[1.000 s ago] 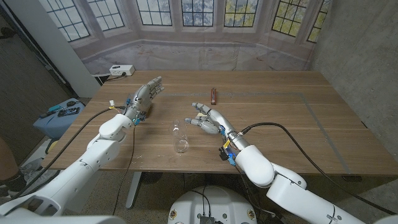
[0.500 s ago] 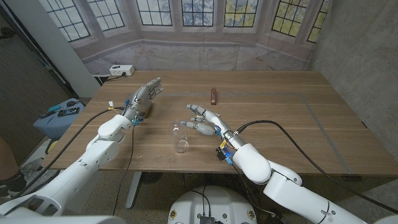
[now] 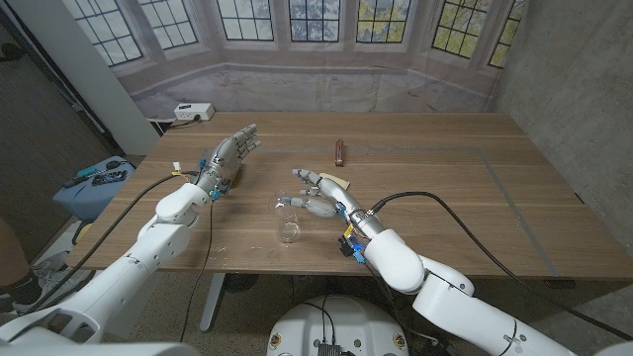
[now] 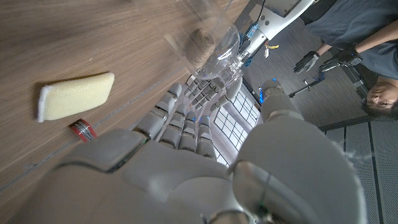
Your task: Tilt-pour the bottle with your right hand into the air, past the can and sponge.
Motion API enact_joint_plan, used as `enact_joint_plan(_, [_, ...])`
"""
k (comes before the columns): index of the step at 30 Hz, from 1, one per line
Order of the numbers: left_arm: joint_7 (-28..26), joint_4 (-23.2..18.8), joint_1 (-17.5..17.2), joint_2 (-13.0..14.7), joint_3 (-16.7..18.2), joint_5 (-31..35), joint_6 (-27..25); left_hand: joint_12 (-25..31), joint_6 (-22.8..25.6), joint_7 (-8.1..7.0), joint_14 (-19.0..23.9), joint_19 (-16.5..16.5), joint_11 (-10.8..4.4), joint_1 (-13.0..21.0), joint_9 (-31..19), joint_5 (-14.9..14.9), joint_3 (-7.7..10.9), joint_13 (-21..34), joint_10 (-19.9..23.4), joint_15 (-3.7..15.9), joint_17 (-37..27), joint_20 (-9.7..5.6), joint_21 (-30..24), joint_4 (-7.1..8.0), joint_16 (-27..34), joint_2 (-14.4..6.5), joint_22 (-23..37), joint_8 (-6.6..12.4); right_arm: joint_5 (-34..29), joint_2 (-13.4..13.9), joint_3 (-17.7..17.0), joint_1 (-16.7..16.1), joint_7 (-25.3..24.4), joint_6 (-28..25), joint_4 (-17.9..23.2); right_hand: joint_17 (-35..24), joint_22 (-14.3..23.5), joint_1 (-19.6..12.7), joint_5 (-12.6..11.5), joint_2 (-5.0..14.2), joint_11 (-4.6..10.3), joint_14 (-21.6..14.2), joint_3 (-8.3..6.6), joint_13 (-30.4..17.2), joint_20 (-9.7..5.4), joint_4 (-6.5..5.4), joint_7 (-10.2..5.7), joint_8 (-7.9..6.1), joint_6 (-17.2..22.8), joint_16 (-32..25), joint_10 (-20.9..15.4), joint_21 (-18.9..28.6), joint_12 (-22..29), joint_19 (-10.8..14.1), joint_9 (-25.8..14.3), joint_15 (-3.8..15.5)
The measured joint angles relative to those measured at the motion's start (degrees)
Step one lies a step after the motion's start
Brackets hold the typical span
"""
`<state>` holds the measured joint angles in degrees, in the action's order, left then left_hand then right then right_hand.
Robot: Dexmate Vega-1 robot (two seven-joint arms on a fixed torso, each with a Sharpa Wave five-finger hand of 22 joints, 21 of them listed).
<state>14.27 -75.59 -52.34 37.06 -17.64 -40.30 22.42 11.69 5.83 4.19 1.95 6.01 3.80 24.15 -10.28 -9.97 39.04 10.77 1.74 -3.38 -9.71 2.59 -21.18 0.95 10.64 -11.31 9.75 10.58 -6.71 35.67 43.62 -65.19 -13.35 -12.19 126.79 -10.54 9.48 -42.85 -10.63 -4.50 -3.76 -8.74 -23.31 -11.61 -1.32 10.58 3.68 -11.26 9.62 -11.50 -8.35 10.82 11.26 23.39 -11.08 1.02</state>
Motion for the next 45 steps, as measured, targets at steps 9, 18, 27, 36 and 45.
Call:
enact_joint_plan(9, [1.2,1.0,0.5,-0.2,-0.2,-0.3,0.2,0.0,0.0,0.00,0.0,0.2,0.00,0.0,0.0,0.0,0.00,0.0,0.0,0.00,0.0,-0.24,0.2,0.00,0.0,0.0,0.0,0.00,-1.2,-0.8,1.2,0.6,0.0,-1.2,-0.4,0.0,0.0,-0.8,0.0,-0.23,-0.11,0.2,-0.24,0.0,0.20,-0.24,0.33,0.00,-0.3,0.0,0.5,0.0,0.0,-0.2,0.0,-0.22])
enact_joint_plan(18, [2.2,2.2,1.2,-0.6,-0.5,-0.4,0.6,0.0,0.0,0.00,0.3,0.2,0.00,0.0,0.0,0.0,-0.18,0.0,0.0,-0.32,-0.3,-0.24,0.3,0.18,0.0,0.0,0.0,0.00,-2.2,-1.3,2.2,1.4,0.2,-1.6,-1.5,0.0,0.0,-1.3,0.0,-0.68,-0.32,0.2,-0.24,0.0,0.50,-0.24,0.42,0.00,-0.9,0.3,0.7,-0.2,0.0,-0.5,0.0,-0.22])
enact_joint_plan(27, [2.9,2.6,1.6,-0.7,-0.7,-0.4,0.7,0.0,0.0,0.00,0.3,0.5,0.00,0.0,0.0,0.0,-0.18,0.0,0.0,-0.31,-0.3,0.08,0.5,0.18,0.0,0.0,0.0,0.00,-3.1,-2.0,3.2,2.2,0.4,-1.7,-3.0,0.0,0.0,-1.6,0.0,-0.98,-0.31,0.2,-0.24,0.0,0.50,-0.24,0.42,0.00,-0.8,0.3,0.7,-0.2,0.0,-0.5,0.0,-0.21])
enact_joint_plan(36, [3.2,2.8,1.6,-0.7,-0.7,-0.5,0.7,0.0,0.0,0.00,0.3,0.5,-0.01,0.2,0.0,0.0,-0.18,0.0,0.0,-0.31,-0.3,0.08,0.5,0.17,0.0,-0.2,0.0,0.00,-4.4,-2.4,4.2,3.0,1.0,-2.7,-3.7,0.0,0.0,-1.8,0.0,-1.21,-0.01,0.2,-0.24,0.0,0.29,-0.24,0.41,0.00,-0.8,0.3,1.0,-0.2,0.0,-0.7,0.0,-0.21])
enact_joint_plan(45, [4.2,3.6,2.0,-0.9,-0.9,-0.8,0.7,0.0,0.2,-0.20,0.3,0.5,-0.01,0.5,0.0,0.0,-0.17,0.0,0.0,-0.31,-0.3,0.08,0.9,0.17,0.0,0.0,0.0,0.00,-5.9,-2.8,5.3,3.6,1.3,-4.8,-3.7,0.0,0.0,-2.0,0.0,-1.44,-0.01,0.2,-0.24,-0.3,0.29,-0.24,0.41,0.00,-0.8,0.3,1.0,-0.2,0.0,-0.7,0.0,-0.21])
